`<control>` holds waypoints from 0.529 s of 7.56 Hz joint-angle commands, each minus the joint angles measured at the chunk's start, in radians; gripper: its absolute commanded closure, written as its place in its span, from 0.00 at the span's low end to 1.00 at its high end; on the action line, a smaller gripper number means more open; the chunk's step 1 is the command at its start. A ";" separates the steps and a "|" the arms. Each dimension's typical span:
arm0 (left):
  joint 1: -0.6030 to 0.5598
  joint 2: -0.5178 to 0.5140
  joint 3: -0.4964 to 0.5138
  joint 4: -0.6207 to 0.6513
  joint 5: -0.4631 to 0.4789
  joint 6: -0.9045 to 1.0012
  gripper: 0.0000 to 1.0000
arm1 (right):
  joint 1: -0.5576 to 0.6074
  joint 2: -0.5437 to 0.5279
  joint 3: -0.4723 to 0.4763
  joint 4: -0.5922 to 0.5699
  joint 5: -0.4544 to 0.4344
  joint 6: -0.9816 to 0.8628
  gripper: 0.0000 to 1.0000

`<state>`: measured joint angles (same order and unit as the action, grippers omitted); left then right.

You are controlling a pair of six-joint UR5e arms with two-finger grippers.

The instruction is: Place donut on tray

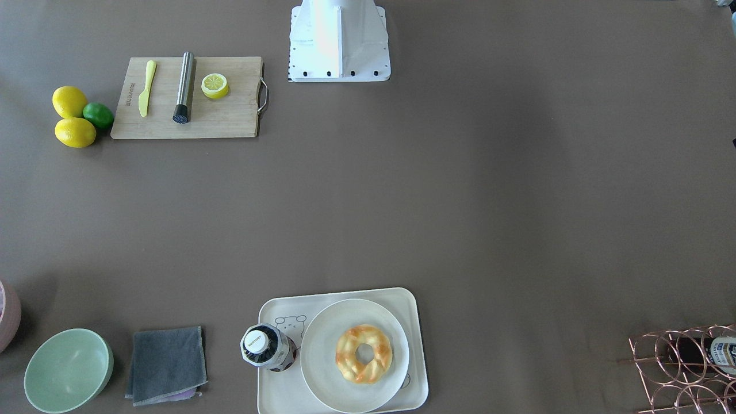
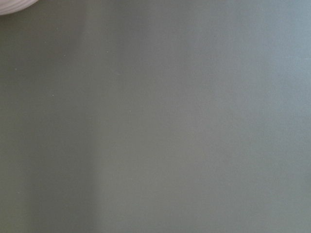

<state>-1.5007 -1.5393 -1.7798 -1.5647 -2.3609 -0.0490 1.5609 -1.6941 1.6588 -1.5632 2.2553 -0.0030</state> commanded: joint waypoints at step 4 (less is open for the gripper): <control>-0.165 0.111 0.088 0.037 -0.112 0.150 0.01 | 0.001 -0.009 -0.001 0.000 0.004 0.002 0.00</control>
<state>-1.6346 -1.4217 -1.7003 -1.5301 -2.4668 0.0932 1.5623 -1.7029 1.6564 -1.5631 2.2586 -0.0017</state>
